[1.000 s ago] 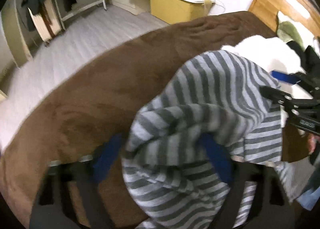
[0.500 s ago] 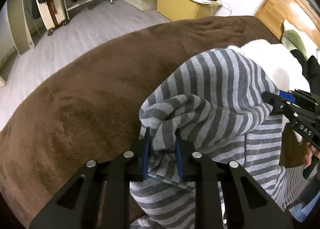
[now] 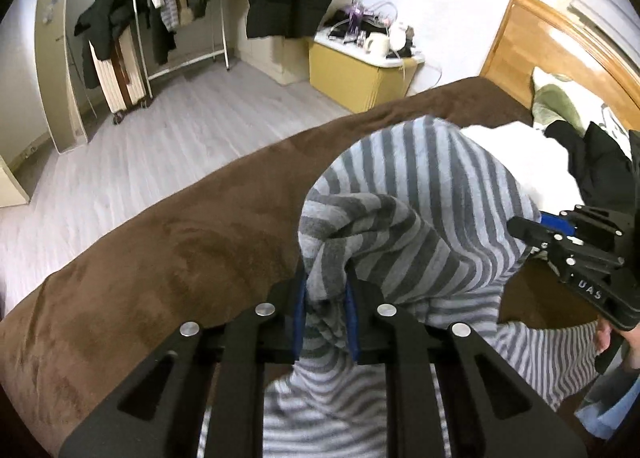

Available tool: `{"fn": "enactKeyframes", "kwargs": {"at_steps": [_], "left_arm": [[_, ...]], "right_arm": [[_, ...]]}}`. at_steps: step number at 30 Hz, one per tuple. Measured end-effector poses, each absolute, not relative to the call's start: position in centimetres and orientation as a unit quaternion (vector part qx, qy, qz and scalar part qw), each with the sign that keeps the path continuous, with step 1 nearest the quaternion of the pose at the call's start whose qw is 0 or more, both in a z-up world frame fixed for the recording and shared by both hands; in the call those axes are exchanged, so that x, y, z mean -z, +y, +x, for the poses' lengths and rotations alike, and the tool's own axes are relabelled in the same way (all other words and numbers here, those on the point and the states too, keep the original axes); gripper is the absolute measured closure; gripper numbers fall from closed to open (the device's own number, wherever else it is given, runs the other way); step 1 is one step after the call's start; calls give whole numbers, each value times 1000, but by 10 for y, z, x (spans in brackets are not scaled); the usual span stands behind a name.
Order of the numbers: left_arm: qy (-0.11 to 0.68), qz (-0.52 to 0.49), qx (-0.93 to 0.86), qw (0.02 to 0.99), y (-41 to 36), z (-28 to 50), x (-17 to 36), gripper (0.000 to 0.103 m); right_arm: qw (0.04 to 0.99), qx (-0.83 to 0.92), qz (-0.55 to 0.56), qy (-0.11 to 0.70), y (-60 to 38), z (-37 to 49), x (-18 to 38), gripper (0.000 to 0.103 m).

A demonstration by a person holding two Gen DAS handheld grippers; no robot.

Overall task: Fold large clothes
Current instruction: 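Lift the hood with both tools and lay it down onto the hoodie body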

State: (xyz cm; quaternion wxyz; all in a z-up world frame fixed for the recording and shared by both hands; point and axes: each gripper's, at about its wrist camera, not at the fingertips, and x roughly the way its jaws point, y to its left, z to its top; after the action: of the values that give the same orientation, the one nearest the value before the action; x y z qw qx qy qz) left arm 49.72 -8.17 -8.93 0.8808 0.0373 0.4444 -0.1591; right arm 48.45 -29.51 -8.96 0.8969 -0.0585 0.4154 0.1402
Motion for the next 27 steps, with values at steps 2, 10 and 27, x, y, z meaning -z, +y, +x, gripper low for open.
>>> {"fn": "enactKeyframes", "kwargs": {"at_steps": [2, 10, 27], "left_arm": [[433, 50, 154, 887, -81, 481, 84, 84], [388, 34, 123, 913, -72, 388, 72, 84], [472, 67, 92, 874, -46, 273, 183, 79]], "right_arm": [[900, -143, -58, 407, -294, 465, 79, 88], [911, -140, -81, 379, -283, 372, 64, 88], [867, -124, -50, 481, -266, 219, 189, 79]]}}
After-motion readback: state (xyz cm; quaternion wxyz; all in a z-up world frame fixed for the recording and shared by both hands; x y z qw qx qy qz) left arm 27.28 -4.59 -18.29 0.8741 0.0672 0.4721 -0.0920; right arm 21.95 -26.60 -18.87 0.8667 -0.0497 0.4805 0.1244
